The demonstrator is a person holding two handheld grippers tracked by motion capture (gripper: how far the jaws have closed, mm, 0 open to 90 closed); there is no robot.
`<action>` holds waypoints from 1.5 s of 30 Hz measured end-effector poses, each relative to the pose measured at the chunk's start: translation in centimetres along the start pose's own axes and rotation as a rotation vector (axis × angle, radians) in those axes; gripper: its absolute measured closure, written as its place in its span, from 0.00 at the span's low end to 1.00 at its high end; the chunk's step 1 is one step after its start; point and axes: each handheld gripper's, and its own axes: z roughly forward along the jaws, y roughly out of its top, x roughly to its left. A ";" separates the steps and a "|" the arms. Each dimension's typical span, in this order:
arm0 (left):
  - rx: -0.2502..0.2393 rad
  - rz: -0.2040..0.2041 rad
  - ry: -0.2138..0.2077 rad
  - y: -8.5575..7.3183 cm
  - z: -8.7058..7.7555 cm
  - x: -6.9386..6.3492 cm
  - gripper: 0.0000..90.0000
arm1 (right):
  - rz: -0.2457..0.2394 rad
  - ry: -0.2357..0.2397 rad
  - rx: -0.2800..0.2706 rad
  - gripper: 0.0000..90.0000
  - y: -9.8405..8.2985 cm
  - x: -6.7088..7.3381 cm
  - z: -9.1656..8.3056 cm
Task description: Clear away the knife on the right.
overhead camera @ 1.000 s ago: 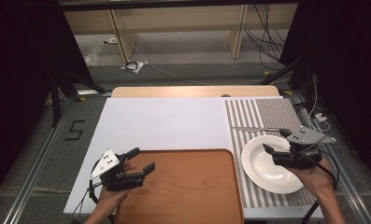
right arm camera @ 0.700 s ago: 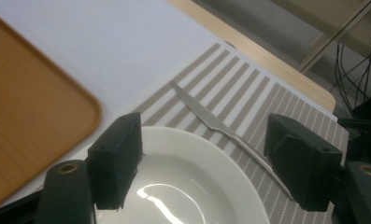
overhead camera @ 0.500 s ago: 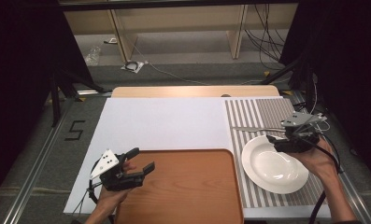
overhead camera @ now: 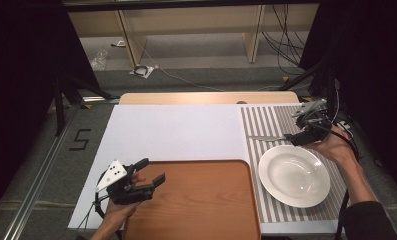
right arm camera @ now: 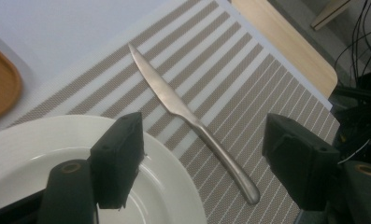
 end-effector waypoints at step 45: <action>-0.003 -0.005 -0.005 0.0 -0.1 0.0 0.20 | 0.036 0.089 0.345 0.45 0.3 -3.7 9.5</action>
